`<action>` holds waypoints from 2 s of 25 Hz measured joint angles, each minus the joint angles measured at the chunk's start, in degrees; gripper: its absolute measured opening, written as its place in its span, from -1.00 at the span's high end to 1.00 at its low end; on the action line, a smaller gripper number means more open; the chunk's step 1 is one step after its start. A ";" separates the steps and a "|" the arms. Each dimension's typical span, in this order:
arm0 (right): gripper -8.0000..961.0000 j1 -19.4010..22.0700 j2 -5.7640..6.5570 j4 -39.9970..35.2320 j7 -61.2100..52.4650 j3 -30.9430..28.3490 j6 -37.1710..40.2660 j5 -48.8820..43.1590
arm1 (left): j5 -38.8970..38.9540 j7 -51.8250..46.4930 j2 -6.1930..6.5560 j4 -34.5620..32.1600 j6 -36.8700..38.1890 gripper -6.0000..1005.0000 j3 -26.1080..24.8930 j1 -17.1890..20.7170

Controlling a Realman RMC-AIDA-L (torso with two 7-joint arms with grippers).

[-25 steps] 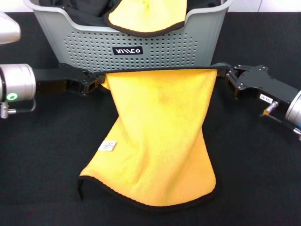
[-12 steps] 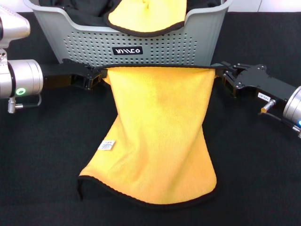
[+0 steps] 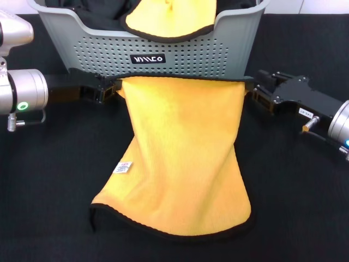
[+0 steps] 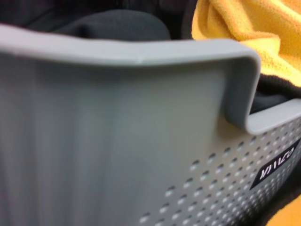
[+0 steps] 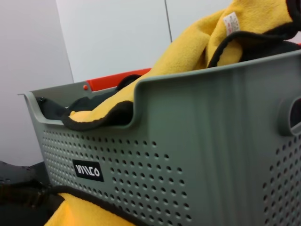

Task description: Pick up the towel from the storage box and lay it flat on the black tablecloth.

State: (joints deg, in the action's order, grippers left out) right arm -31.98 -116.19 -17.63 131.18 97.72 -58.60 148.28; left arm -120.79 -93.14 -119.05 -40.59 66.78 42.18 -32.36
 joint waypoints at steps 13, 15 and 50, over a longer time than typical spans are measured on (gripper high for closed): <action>-0.19 1.78 0.11 0.09 -2.68 -0.46 -0.16 0.29 | 0.03 1.42 0.50 0.59 1.16 0.20 0.60 0.69; -0.24 1.69 0.25 0.10 -3.99 -0.08 -0.15 -0.19 | 0.29 1.80 0.52 0.37 1.76 0.11 0.55 0.78; -0.26 7.45 3.49 -0.30 -5.56 -1.07 -34.37 -16.04 | 17.93 31.33 0.50 1.11 45.51 -0.11 0.37 10.50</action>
State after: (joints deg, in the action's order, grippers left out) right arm -24.52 -112.70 -17.93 125.62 96.66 -92.97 132.24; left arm -102.87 -61.81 -118.55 -39.48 112.29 42.56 -21.86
